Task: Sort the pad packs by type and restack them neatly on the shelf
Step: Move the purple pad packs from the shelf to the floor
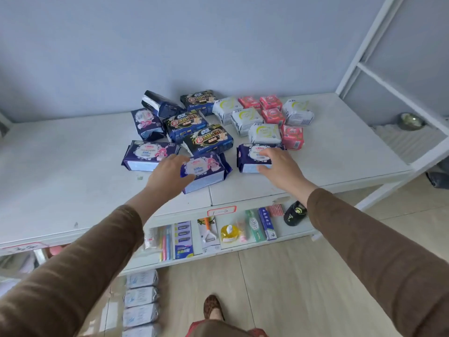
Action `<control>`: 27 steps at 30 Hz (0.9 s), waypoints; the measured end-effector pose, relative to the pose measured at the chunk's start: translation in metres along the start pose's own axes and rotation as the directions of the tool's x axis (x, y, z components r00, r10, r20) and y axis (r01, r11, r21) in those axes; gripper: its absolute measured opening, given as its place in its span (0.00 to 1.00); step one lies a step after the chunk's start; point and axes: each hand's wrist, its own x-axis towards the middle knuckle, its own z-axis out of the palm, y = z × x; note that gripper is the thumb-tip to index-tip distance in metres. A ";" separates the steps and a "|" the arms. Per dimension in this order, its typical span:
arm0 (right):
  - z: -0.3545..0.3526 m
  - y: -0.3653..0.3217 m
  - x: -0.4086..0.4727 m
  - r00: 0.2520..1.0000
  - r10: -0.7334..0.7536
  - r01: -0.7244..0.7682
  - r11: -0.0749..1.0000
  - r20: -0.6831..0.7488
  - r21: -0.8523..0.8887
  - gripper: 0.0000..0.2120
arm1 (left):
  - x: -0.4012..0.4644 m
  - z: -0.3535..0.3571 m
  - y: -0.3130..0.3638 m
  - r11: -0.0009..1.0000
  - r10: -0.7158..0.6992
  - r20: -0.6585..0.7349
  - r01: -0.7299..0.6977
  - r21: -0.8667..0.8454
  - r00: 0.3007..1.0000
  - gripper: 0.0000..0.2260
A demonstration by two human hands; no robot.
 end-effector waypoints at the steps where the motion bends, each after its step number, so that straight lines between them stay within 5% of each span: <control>1: -0.001 0.007 0.009 0.999 0.020 -0.020 1.000 -0.026 -0.020 0.20 | 0.008 0.001 -0.002 1.000 -0.005 0.002 0.005 0.020 1.000 0.23; 7: 0.003 0.046 0.049 0.989 0.125 -0.134 0.983 -0.080 -0.128 0.21 | 0.039 0.004 -0.012 0.980 -0.027 0.128 0.000 0.200 0.991 0.32; 11: 0.002 0.072 0.063 0.973 0.220 -0.224 0.972 0.067 0.064 0.35 | 0.045 0.009 -0.010 0.952 0.015 0.197 -0.074 0.296 0.980 0.38; 16: 0.002 0.084 0.067 0.974 0.174 -0.191 0.974 0.143 0.117 0.38 | 0.044 0.012 -0.007 0.910 0.067 0.200 -0.142 0.390 0.977 0.39; 23: 0.018 0.090 0.018 0.999 0.046 -0.037 0.947 -0.022 0.319 0.37 | 0.014 0.021 0.002 0.961 0.031 0.163 -0.074 0.268 0.986 0.41; 27: 0.030 0.093 -0.006 0.997 0.081 -0.060 0.851 -0.017 0.521 0.43 | 0.006 0.016 0.003 0.999 -0.038 0.211 0.038 0.003 0.977 0.39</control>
